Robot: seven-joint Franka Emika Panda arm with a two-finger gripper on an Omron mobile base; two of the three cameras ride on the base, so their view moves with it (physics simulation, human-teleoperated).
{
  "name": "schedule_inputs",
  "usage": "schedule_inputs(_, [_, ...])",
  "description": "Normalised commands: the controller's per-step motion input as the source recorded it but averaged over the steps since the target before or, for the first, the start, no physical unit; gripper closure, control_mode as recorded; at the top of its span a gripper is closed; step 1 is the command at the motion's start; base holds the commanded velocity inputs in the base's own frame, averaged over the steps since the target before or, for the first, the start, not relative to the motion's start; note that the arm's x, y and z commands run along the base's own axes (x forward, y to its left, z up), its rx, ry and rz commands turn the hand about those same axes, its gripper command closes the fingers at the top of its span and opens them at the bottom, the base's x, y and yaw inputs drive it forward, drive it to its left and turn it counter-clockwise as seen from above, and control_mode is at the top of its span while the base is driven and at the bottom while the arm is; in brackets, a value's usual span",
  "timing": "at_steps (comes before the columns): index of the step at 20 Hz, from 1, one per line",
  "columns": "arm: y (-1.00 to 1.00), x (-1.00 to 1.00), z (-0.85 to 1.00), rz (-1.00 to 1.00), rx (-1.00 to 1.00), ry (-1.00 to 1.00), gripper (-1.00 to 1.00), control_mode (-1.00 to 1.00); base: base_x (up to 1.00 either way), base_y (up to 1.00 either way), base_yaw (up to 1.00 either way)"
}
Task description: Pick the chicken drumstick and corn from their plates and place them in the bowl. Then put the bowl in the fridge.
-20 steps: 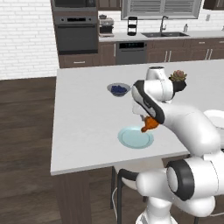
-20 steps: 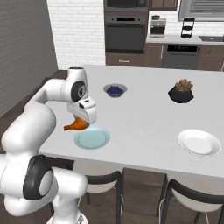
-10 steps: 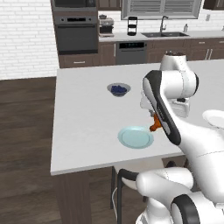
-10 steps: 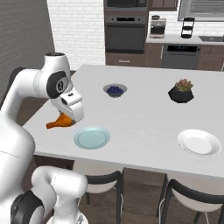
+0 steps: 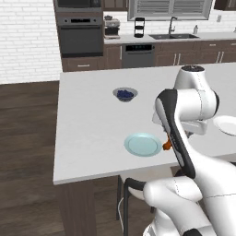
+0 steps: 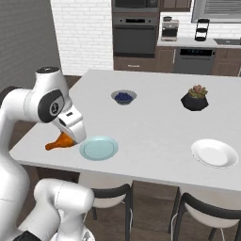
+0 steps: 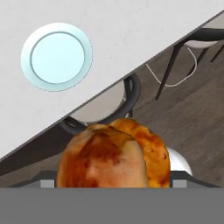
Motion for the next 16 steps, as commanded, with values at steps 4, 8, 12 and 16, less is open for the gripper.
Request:
schedule_inputs(4, [0.0, 0.0, 0.0, 0.0, 0.0, 0.0, 1.0, -1.0, 0.0, 0.0, 0.0])
schedule_inputs(8, [0.0, 0.0, 0.0, 0.0, 0.0, 0.0, 1.0, 1.0, 0.0, -0.03, 0.0])
schedule_inputs(12, [0.0, 0.0, 0.0, 0.0, 0.0, 0.0, 1.0, 1.0, -0.22, -0.67, 0.0])
schedule_inputs(16, [0.0, 0.0, 0.0, 0.0, 0.0, 0.0, 1.0, 1.0, -0.61, -1.0, 0.0])
